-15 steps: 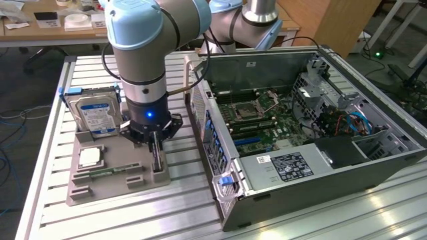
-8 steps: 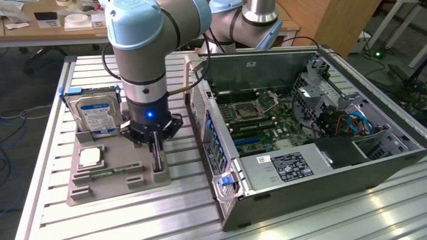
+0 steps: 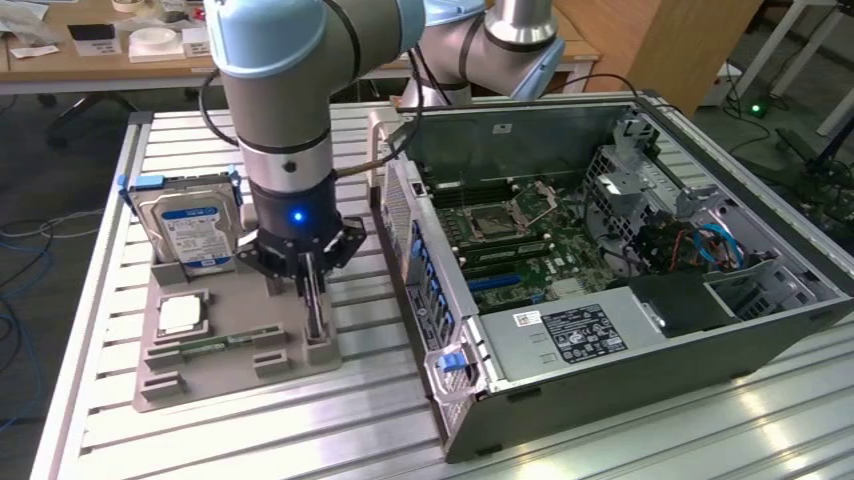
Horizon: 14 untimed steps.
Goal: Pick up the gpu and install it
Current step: 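Pick up the gpu and move the gpu toward the slot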
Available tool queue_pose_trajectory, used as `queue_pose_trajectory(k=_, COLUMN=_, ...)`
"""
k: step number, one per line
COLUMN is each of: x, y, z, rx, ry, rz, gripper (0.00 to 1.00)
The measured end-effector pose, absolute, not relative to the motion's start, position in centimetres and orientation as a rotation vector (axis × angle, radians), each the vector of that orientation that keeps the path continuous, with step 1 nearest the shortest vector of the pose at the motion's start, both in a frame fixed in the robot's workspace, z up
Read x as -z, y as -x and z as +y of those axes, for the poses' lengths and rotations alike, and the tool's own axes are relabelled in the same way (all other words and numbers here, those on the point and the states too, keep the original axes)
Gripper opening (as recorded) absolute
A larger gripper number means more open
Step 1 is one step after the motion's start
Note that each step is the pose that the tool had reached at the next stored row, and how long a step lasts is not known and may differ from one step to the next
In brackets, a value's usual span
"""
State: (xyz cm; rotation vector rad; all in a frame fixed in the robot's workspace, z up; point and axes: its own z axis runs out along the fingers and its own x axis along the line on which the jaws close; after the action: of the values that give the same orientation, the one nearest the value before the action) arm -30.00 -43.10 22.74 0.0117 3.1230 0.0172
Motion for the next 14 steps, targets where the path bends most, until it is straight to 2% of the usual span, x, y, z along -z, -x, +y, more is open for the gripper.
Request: queue_pose_trajectory(k=14, x=-29.1, y=30.0, z=-43.1, rx=-0.018, ry=-0.012, rz=3.123, gripper=0.28)
